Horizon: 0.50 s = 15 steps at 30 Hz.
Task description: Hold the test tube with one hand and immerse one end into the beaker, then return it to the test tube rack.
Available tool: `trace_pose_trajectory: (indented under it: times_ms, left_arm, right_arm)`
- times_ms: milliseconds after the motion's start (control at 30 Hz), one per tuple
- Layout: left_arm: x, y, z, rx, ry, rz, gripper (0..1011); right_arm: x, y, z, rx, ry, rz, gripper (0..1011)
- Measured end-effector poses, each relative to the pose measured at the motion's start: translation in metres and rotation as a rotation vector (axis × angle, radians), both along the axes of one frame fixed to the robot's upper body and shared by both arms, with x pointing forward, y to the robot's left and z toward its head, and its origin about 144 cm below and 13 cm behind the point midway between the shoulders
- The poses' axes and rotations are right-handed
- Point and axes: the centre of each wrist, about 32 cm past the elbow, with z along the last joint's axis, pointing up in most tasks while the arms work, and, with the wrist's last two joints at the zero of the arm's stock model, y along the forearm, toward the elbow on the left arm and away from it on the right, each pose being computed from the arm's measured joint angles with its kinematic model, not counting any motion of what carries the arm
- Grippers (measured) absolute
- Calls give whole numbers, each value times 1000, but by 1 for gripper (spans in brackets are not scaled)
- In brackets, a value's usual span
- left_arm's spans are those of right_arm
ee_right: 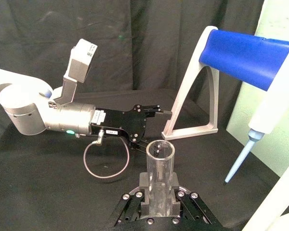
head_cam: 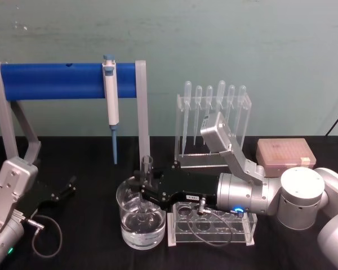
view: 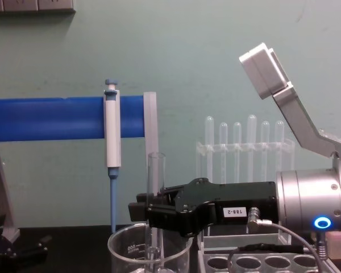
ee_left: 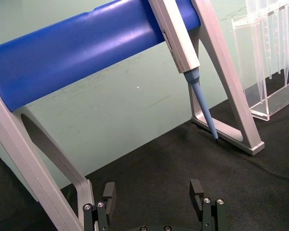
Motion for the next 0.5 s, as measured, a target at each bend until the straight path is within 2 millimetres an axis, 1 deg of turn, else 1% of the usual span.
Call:
trace_pose_trajectory:
  times_ms: [500]
  left_arm:
    - [0,0,0,0,0,0,1000]
  right_arm:
    - [0,0,0,0,0,0,225]
